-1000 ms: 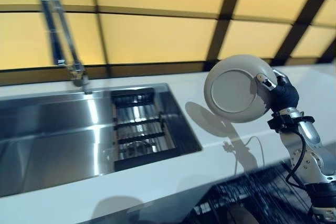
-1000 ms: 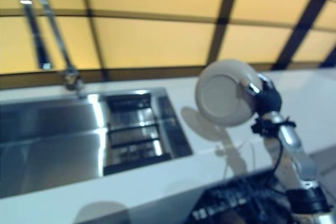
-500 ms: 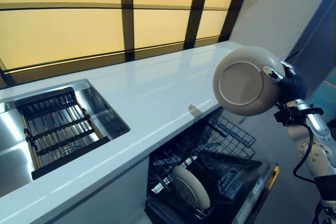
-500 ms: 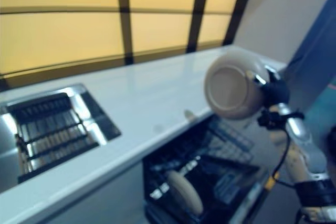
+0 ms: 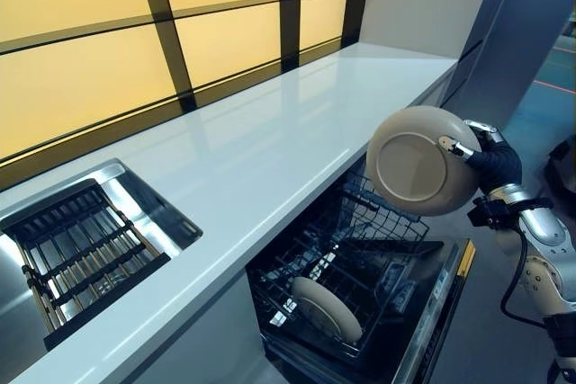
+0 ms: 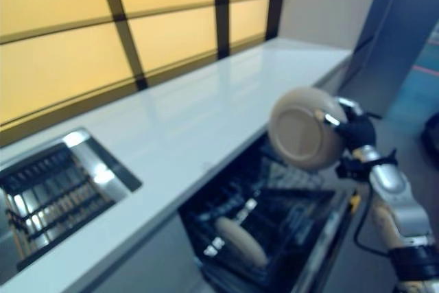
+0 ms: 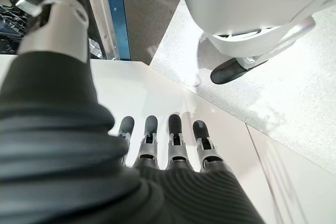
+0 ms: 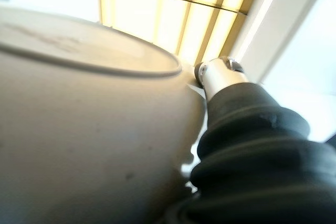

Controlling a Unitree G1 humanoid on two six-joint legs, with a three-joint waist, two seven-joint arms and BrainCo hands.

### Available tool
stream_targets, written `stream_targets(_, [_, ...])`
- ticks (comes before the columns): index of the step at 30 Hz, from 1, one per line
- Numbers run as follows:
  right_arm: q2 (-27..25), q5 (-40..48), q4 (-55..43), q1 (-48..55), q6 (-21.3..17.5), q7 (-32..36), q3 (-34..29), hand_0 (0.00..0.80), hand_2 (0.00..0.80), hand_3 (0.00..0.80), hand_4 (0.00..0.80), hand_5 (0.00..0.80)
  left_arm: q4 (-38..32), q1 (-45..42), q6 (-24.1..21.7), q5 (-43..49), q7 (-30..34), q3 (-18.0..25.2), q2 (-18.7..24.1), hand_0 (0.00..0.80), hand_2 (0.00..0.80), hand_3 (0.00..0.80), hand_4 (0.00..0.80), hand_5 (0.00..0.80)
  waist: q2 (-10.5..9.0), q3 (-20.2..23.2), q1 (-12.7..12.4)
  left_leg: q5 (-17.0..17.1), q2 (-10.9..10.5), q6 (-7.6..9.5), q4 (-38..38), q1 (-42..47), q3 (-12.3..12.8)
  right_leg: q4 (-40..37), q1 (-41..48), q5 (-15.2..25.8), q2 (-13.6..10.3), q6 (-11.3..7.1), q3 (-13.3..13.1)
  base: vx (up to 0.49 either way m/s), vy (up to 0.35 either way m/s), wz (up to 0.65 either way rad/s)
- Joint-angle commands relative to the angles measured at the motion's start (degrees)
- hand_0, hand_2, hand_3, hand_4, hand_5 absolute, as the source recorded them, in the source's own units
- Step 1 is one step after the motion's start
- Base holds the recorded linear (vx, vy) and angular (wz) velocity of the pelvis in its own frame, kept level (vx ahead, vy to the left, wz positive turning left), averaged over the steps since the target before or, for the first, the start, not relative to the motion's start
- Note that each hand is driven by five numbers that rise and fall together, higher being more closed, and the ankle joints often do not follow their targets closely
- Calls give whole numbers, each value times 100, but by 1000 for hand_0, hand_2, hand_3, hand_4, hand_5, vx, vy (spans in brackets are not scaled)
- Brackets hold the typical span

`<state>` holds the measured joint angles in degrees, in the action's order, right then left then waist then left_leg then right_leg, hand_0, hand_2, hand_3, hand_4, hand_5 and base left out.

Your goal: Take plates into dishwasher

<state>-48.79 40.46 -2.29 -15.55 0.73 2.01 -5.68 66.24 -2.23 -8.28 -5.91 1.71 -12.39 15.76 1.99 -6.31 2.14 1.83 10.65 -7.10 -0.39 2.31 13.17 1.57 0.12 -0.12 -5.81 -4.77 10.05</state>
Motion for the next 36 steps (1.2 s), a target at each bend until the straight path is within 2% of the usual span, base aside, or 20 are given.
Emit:
stream_targets(1, [-97, -376, -127, -86, -442, 121, -389, 800, 800, 800, 800, 800, 130, 216, -205, -78, -35, -86, 255, 0, 0, 0, 0, 0, -468, 85, -40, 640, 71, -123, -174, -608, -147, -214, 656, -196, 18, 58, 37, 0, 0, 0])
stream_targets(10, [296, -1273, 291, 321, -510, 322, -200, 800, 800, 800, 800, 800, 17, 220, -227, 65, -42, -169, 279, 0, 0, 0, 0, 0, -407, -66, -83, 674, 22, -87, -230, -668, -131, -400, 644, -83, 63, 34, 109, -6, -9, 1])
stream_targets(18, [286, -2052, 713, 269, -501, 413, 88, 800, 800, 800, 800, 800, -128, 265, -156, 107, -15, -137, 345, 0, 0, 0, 0, 0, -374, -199, -151, 733, 10, -86, -253, -788, -175, -458, 590, -34, 114, 23, 140, -39, -26, 2])
stream_targets(23, [287, -2792, 877, 413, -666, 353, 170, 800, 800, 800, 800, 800, -189, 215, -156, 157, -5, -118, 339, 0, 0, 0, 0, 0, -362, -212, -190, 745, 14, -83, -234, -798, -193, -458, 646, -54, 123, 27, 158, 0, 0, 0])
stream_targets(29, [343, -3806, 802, 552, -735, -192, 328, 800, 800, 800, 800, 800, -255, 189, -126, 210, 24, -94, 305, 0, 0, 0, 0, 0, -342, -229, -232, 746, 29, -83, -205, -782, -214, -447, 710, -81, 126, 21, 183, 6, -4, 1])
stream_targets(31, [518, -4008, 718, 645, -700, -468, 406, 800, 800, 800, 800, 800, -289, 165, -123, 260, 34, -104, 256, 0, 0, 0, 0, 0, -323, -233, -255, 742, 33, -78, -190, -779, -226, -436, 724, -96, 123, 19, 191, 0, 0, 0])
stream_targets(36, [903, -4712, 785, 756, -899, -945, 761, 800, 800, 800, 800, 800, -312, 168, -129, 320, -2, -210, 150, 0, 0, 0, 0, 0, -273, -251, -319, 750, 28, -60, -188, -764, -258, -433, 772, -101, 117, 12, 203, 3, 1, 1])
